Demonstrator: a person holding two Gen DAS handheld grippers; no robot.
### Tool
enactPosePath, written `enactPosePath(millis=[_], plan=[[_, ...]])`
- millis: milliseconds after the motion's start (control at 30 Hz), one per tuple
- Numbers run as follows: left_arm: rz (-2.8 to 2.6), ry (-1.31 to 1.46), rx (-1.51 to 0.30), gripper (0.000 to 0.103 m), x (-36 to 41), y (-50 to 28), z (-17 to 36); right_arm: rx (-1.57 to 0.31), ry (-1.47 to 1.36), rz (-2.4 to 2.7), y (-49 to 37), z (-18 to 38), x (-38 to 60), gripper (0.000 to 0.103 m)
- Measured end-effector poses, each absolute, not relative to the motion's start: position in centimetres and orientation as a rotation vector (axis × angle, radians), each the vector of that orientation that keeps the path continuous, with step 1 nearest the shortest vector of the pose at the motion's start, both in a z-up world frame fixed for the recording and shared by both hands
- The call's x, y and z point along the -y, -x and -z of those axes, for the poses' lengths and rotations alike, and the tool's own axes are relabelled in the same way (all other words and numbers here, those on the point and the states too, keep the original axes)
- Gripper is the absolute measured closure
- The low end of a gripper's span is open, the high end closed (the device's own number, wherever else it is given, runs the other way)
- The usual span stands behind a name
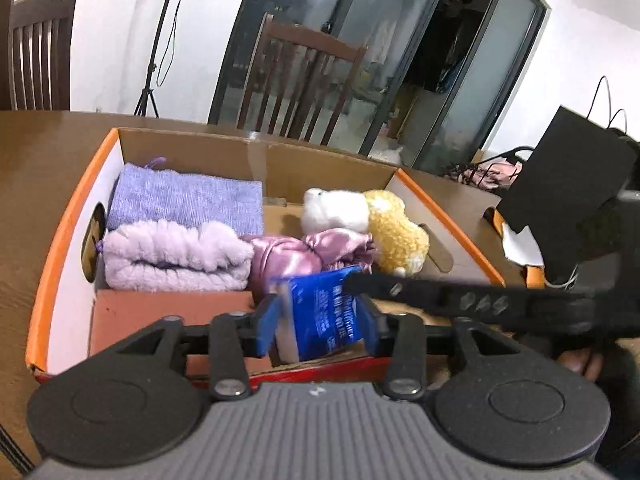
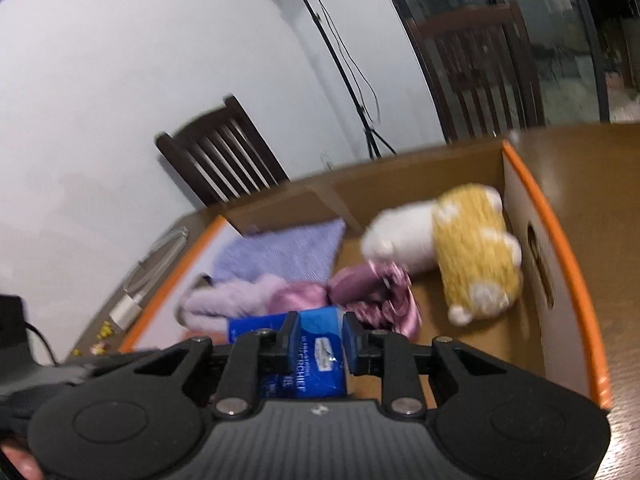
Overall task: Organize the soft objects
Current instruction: 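Lift the blue carton with the left tool into the box and release, then reach the left tool to the light-blue plush toy and grasp it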
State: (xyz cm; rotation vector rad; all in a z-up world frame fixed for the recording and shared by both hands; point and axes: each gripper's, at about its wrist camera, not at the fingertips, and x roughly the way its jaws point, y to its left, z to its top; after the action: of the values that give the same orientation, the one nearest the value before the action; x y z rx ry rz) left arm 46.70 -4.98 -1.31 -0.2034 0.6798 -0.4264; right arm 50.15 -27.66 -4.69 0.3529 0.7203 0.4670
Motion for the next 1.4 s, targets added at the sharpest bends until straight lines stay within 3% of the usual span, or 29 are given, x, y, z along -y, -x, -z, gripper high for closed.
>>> enactPosePath(millis=[233, 367, 467, 600, 767, 967, 1133, 1400], plan=[[0.347, 0.200, -0.596, 0.053, 3.2, -44.4, -1.2, -0.699, -0.296, -0.496, -48.3, 3.1, 27.1, 0.073], [0.314, 0.212, -0.571, 0.051, 2.0, -41.8, -3.3, -0.625, -0.283, -0.471, -45.7, 0.1, 29.8, 0.060], [0.299, 0.182, -0.550, 0.045, 1.6, -39.0, -5.0, -0.556, -0.264, -0.433, -42.6, -2.8, 32.3, 0.047], [0.299, 0.157, -0.526, 0.038, 1.3, -35.0, -6.8, -0.498, -0.237, -0.402, -38.2, -5.5, 34.9, 0.044], [0.306, 0.107, -0.485, 0.029, 2.4, -29.9, -7.7, -0.443, -0.186, -0.408, -32.7, -7.0, 36.1, 0.033], [0.401, 0.142, -0.530, 0.024, 3.6, -23.0, -4.8, -0.432, -0.156, -0.412, -26.0, -4.2, 35.6, 0.026], [0.424, 0.186, -0.627, 0.023, 4.4, -18.6, -0.8, -0.494, -0.200, -0.418, -21.0, 0.0, 35.6, 0.026], [0.440, 0.245, -0.717, 0.023, 5.2, -21.1, 1.1, -0.566, -0.246, -0.399, -20.1, 2.9, 36.4, 0.025]])
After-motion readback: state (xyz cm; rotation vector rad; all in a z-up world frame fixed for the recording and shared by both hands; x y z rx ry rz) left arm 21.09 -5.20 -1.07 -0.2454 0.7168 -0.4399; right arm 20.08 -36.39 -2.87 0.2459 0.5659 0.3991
